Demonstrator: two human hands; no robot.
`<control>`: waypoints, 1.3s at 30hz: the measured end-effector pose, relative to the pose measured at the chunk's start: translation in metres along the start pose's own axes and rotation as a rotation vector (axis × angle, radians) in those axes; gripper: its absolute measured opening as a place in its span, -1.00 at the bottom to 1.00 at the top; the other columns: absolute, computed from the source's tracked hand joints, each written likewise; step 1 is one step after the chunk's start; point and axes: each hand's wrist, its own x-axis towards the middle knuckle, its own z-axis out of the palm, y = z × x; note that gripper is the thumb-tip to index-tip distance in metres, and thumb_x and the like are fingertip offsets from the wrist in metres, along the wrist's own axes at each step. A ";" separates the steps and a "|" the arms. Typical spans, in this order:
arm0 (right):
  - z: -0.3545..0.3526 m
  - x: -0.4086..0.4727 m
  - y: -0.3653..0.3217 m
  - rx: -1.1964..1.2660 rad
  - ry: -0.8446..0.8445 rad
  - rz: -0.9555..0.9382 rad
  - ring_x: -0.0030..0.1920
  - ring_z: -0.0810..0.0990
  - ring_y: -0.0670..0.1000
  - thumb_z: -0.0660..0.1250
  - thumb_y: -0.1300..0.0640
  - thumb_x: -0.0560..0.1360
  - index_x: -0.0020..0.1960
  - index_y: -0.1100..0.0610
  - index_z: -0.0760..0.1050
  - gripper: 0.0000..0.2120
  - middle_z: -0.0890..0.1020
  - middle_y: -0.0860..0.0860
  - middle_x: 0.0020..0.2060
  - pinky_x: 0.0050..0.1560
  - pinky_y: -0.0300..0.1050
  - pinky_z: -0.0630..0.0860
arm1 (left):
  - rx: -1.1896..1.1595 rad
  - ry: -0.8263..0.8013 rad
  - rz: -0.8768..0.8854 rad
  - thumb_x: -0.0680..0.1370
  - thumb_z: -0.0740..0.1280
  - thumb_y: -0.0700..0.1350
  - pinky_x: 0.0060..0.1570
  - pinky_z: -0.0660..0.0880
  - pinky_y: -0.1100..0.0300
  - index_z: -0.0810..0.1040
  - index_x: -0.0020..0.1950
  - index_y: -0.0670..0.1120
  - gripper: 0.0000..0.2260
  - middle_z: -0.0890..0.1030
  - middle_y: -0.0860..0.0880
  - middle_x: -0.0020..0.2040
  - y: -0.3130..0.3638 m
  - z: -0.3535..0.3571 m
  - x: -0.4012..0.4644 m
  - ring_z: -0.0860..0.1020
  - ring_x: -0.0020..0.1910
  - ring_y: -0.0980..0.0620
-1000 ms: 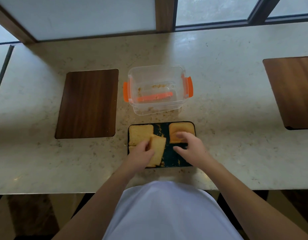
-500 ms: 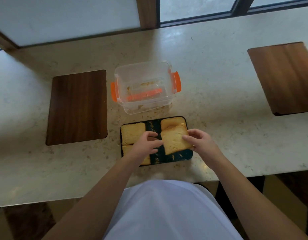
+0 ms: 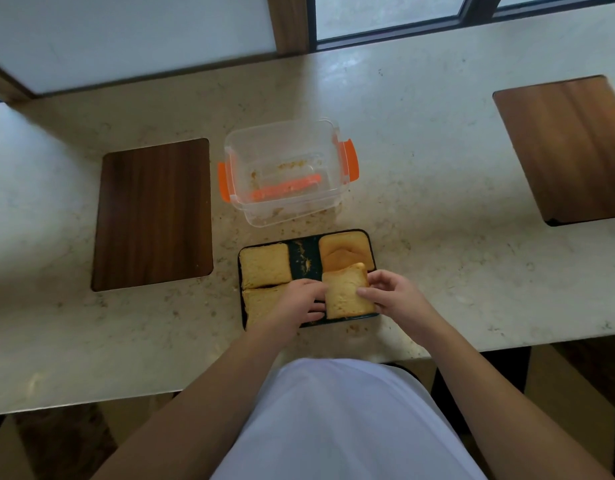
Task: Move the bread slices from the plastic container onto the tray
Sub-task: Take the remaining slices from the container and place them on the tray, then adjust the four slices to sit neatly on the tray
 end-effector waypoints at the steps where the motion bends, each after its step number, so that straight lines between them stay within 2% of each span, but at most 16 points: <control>1: -0.001 0.000 -0.001 0.021 -0.014 0.002 -0.14 0.64 -0.01 0.53 0.18 0.46 0.00 0.13 0.61 -0.84 0.66 0.02 -0.18 -0.09 -0.07 0.54 | -0.017 -0.015 -0.011 0.55 0.36 -0.15 0.08 0.62 0.02 0.57 0.22 -0.18 -0.74 0.68 -0.19 0.09 0.000 -0.001 -0.001 0.66 0.05 -0.13; 4: -0.001 -0.001 -0.004 -0.069 0.035 0.012 -0.15 0.66 -0.03 0.52 0.14 0.47 0.06 0.13 0.58 -0.79 0.67 0.00 -0.19 -0.17 -0.16 0.53 | 0.004 0.004 -0.016 0.57 0.33 -0.16 0.08 0.62 0.00 0.56 0.19 -0.17 -0.79 0.66 -0.21 0.10 -0.002 -0.004 0.000 0.66 0.05 -0.14; 6: -0.001 0.003 -0.002 -0.270 0.158 0.012 -0.13 0.67 -0.03 0.51 0.08 0.47 0.07 0.08 0.54 -0.77 0.69 -0.03 -0.17 -0.23 -0.21 0.50 | 0.022 0.050 -0.004 0.60 0.29 -0.20 -0.02 0.62 0.06 0.55 0.09 -0.14 -0.90 0.65 -0.20 0.05 -0.002 -0.005 0.002 0.64 -0.04 -0.12; 8: -0.002 0.008 0.001 -0.464 0.257 0.014 -0.10 0.66 -0.02 0.50 0.04 0.48 0.05 0.05 0.51 -0.76 0.67 -0.02 -0.13 -0.23 -0.17 0.46 | 0.030 0.061 0.002 0.61 0.27 -0.22 -0.13 0.60 0.13 0.56 0.00 -0.11 -0.92 0.64 -0.18 -0.01 -0.002 -0.004 0.002 0.61 -0.11 -0.09; 13: -0.005 0.012 0.013 -0.735 0.255 -0.047 -0.07 0.61 -0.04 0.46 0.06 0.51 0.07 0.06 0.53 -0.81 0.63 -0.05 -0.06 -0.10 -0.12 0.55 | 0.076 0.059 0.009 0.58 0.26 -0.24 -0.02 0.57 0.11 0.59 0.11 -0.18 -0.83 0.62 -0.13 -0.06 -0.007 0.005 0.006 0.58 -0.14 -0.04; 16: -0.007 0.010 0.016 -0.884 0.322 -0.120 -0.09 0.59 -0.06 0.43 0.05 0.51 0.14 0.07 0.54 -0.76 0.60 -0.04 -0.01 -0.14 -0.15 0.51 | 0.177 0.141 0.062 0.60 0.26 -0.14 0.04 0.62 0.06 0.53 0.19 -0.11 -0.81 0.61 -0.09 0.02 -0.010 0.006 0.010 0.61 -0.02 -0.01; 18: -0.006 0.009 0.016 -0.895 0.328 -0.151 -0.10 0.58 -0.08 0.41 0.06 0.52 0.19 0.08 0.53 -0.73 0.58 -0.05 0.00 -0.16 -0.18 0.48 | 0.195 0.172 0.076 0.60 0.27 -0.10 0.07 0.61 0.02 0.50 0.20 -0.09 -0.80 0.59 -0.09 0.04 -0.012 0.004 0.011 0.60 0.02 -0.03; 22: -0.002 0.009 0.015 -0.881 0.269 -0.179 -0.09 0.57 -0.14 0.37 0.07 0.54 0.28 0.09 0.53 -0.68 0.57 -0.08 0.01 -0.17 -0.28 0.44 | 0.185 0.161 0.054 0.59 0.26 -0.12 0.04 0.62 0.05 0.48 0.24 -0.10 -0.77 0.59 -0.09 0.04 -0.012 0.008 0.012 0.62 0.01 -0.02; 26: 0.005 0.007 0.017 -0.891 0.235 -0.182 0.01 0.56 -0.08 0.35 0.05 0.55 0.34 0.08 0.51 -0.63 0.56 -0.08 0.06 0.00 -0.18 0.50 | 0.148 0.152 0.029 0.57 0.27 -0.13 0.07 0.63 0.05 0.51 0.25 -0.12 -0.74 0.61 -0.10 0.03 -0.010 0.014 0.013 0.64 -0.01 -0.02; 32: 0.005 0.002 0.018 -0.933 0.208 -0.193 0.05 0.56 -0.07 0.33 0.04 0.57 0.34 0.08 0.51 -0.64 0.56 -0.04 0.12 0.07 -0.14 0.54 | 0.145 0.102 0.039 0.57 0.28 -0.12 0.06 0.63 0.07 0.51 0.29 -0.14 -0.70 0.62 -0.10 0.07 -0.008 0.015 0.014 0.65 0.01 0.00; 36: 0.006 0.001 0.014 -0.929 0.198 -0.191 0.03 0.56 -0.09 0.33 0.06 0.57 0.32 0.08 0.51 -0.67 0.55 -0.07 0.12 0.04 -0.17 0.54 | 0.171 0.101 0.079 0.59 0.28 -0.11 0.03 0.63 0.09 0.49 0.34 -0.11 -0.68 0.62 -0.07 0.09 -0.009 0.006 0.012 0.64 0.01 0.01; 39: 0.015 0.005 0.008 -0.901 0.187 -0.209 -0.05 0.57 -0.16 0.31 0.08 0.58 0.30 0.07 0.52 -0.70 0.56 -0.09 0.11 -0.08 -0.28 0.50 | 0.181 0.160 0.160 0.61 0.25 -0.09 -0.08 0.63 0.14 0.50 0.32 -0.08 -0.71 0.62 -0.03 0.06 -0.015 -0.018 0.007 0.65 -0.03 0.04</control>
